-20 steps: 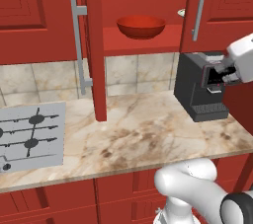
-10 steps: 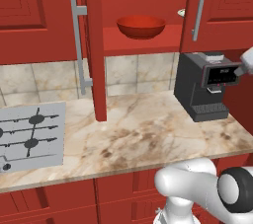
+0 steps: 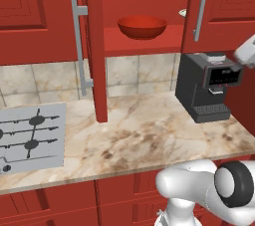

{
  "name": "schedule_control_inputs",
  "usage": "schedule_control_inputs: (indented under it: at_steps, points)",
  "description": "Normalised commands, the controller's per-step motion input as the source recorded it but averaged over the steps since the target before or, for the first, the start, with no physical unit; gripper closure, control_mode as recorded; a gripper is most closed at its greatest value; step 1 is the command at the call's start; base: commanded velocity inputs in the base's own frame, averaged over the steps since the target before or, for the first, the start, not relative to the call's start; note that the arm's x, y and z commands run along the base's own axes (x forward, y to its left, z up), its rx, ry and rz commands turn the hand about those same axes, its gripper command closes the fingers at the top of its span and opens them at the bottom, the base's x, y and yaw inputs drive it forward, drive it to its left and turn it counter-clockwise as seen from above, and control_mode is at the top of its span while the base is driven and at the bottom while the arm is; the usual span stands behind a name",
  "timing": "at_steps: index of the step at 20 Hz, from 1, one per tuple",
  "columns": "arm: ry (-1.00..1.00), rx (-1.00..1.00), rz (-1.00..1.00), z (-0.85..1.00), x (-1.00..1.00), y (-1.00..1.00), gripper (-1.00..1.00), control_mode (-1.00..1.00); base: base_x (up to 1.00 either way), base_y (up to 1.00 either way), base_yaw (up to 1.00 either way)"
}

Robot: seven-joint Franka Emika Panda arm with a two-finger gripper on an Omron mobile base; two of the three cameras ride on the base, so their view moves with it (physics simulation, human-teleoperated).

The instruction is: Move the bowls from the cabinet to the plates on the dining table.

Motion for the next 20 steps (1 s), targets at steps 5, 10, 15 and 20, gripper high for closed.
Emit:
schedule_control_inputs:
  at_steps: [5,10,15,20]
  points:
    - [-0.05,-0.08,-0.13,-0.40,0.44,0.00,-1.00,-1.00,0.00,0.00,0.00]
    - [-0.14,-0.17,-0.21,-0.14,0.36,0.00,-1.00,-1.00,0.00,0.00,0.00]
    - [-0.12,-0.12,-0.23,0.00,0.31,0.00,-1.00,-1.00,0.00,0.00,0.00]
    - [-0.12,-0.03,-0.21,0.08,0.13,0.00,-1.00,-1.00,0.00,0.00,0.00]
